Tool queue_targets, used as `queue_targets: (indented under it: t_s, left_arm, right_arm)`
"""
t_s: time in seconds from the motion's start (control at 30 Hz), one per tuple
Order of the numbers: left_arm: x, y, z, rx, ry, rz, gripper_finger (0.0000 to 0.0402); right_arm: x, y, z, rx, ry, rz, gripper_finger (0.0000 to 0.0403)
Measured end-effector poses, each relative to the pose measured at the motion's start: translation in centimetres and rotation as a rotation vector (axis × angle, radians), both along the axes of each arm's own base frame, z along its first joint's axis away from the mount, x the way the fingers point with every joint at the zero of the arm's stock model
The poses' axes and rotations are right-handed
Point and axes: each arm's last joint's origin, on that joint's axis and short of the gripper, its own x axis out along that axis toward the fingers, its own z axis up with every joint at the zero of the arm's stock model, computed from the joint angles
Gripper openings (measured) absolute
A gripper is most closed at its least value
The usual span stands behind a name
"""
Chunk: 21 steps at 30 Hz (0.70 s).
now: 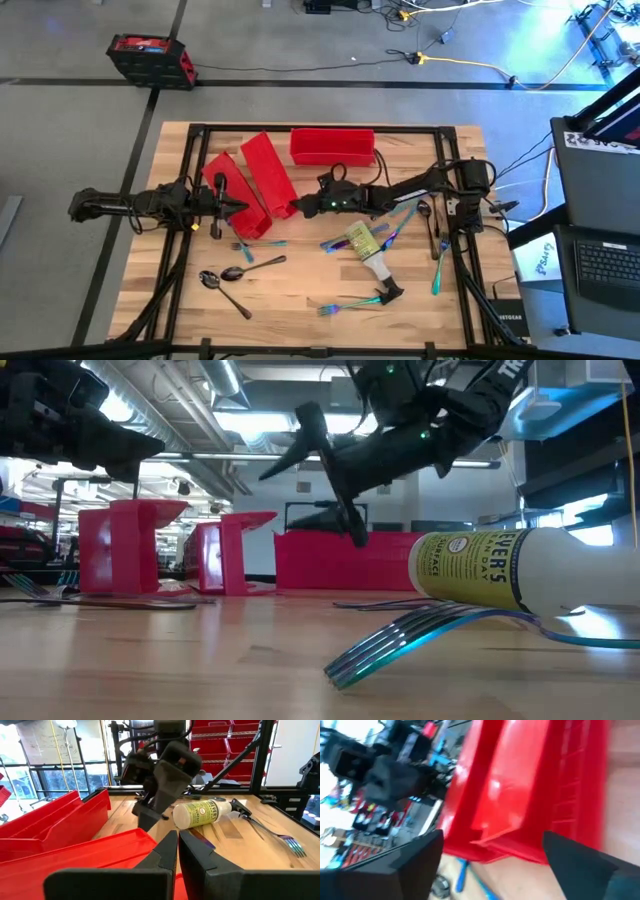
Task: Sort silverware
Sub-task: Prepare the red bins
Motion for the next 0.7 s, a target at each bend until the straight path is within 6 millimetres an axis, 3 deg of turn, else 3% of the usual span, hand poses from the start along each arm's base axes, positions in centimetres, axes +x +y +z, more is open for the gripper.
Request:
queue_targets:
  t_s: [0.27, 0.4, 0.7]
  left_arm:
    - [0.0, 0.0, 0.0, 0.0, -0.001, 0.0, 0.0001]
    - [0.0, 0.0, 0.0, 0.0, 0.0, 0.0, 0.0001]
    - [0.0, 0.0, 0.0, 0.0, 0.0, 0.0, 0.0001]
  right_arm:
    - [0.1, -0.5, -0.4, 0.007, -0.012, -0.076, 0.0364]
    - [0.8, -0.8, -2.3, 0.022, 0.013, -0.135, 0.0361]
    - [6.0, -1.1, -2.7, -0.008, -0.076, -0.127, 0.036]
